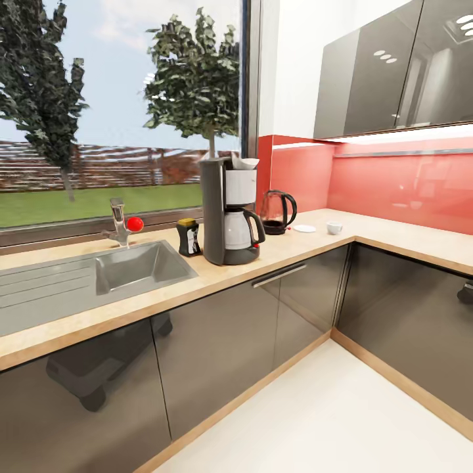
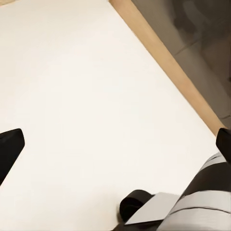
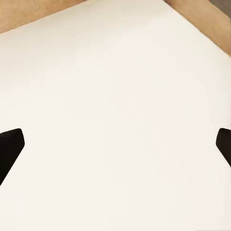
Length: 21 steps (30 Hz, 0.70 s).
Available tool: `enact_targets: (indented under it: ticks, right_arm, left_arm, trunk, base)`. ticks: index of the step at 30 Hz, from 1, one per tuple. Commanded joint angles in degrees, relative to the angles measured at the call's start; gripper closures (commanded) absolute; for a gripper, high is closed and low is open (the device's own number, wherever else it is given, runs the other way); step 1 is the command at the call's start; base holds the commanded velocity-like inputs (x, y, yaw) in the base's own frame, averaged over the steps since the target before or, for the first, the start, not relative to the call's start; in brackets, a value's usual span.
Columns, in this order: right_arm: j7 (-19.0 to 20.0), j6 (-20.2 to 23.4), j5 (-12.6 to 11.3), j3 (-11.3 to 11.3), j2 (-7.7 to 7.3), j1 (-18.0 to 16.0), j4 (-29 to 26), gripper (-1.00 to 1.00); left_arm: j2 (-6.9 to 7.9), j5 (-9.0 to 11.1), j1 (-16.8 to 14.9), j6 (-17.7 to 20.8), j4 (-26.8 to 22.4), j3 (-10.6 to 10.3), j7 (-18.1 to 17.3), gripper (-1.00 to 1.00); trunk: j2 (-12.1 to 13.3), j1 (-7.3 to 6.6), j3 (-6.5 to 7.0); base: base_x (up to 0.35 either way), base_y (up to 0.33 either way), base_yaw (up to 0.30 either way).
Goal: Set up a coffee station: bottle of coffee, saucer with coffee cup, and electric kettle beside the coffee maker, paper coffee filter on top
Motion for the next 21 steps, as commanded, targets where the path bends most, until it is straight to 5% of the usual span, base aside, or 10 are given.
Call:
enact_targets:
  ticks: [1,6,21]
  right_arm:
    - [0.2,-0.4,-2.3,0.4,-0.06,-0.1,0.6,-1.0]
    - [0.2,-0.6,-5.1,0.5,-0.01,-0.1,2.2,-1.0]
    - [0.1,-0.6,-5.5,0.6,0.08,-0.1,2.2,-1.0]
  left_arm:
    - [0.17,0.6,0.2,-0.3,0.0,0.1,-0.2,-1.0]
    - [0.34,0.8,0.5,-0.3,0.0,1.0,-0.2,-1.0]
    - [0.36,0.9,0.5,-0.2,0.0,1.2,0.4,-1.0]
  trunk:
    - [0.0,-0.01,-0.06]
    - [0.0,-0.01,-0.06]
    - [0.0,-0.01,-0.06]
  base:
    - [0.0,0.0,0.0]
    - [0.0,0.0,0.0]
    - [0.038,-0.029,-0.035]
